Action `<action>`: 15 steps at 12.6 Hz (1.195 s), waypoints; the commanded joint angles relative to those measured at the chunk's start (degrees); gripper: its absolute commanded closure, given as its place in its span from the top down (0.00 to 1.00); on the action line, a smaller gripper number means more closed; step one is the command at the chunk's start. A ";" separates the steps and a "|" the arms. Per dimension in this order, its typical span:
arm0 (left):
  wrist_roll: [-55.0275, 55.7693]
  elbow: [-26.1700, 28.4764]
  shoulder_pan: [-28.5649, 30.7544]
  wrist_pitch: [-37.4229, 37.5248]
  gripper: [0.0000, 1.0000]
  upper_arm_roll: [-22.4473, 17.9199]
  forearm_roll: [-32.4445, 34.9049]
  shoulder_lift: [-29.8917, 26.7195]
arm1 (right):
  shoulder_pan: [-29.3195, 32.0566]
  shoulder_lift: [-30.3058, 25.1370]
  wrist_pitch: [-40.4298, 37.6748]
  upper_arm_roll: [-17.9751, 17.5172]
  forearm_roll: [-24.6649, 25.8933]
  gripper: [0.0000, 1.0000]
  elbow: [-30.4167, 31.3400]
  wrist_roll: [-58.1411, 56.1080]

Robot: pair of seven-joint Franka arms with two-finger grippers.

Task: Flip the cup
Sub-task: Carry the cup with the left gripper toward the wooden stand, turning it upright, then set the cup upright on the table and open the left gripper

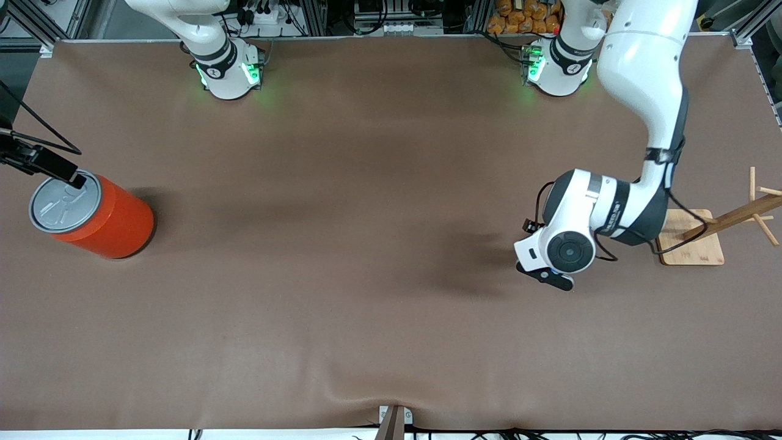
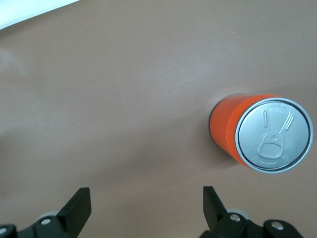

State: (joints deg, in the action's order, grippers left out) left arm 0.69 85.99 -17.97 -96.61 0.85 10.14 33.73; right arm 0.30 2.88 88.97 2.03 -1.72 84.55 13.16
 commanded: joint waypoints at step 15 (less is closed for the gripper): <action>3.29 17.28 9.35 -2.90 1.00 0.03 -5.66 -35.13 | -1.35 0.29 -0.99 0.26 0.75 1.00 -0.88 -8.41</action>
State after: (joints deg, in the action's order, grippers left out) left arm 9.12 101.52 -10.93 -100.83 1.11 5.33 1.72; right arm -0.24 2.92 88.16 1.97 -1.65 84.56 5.14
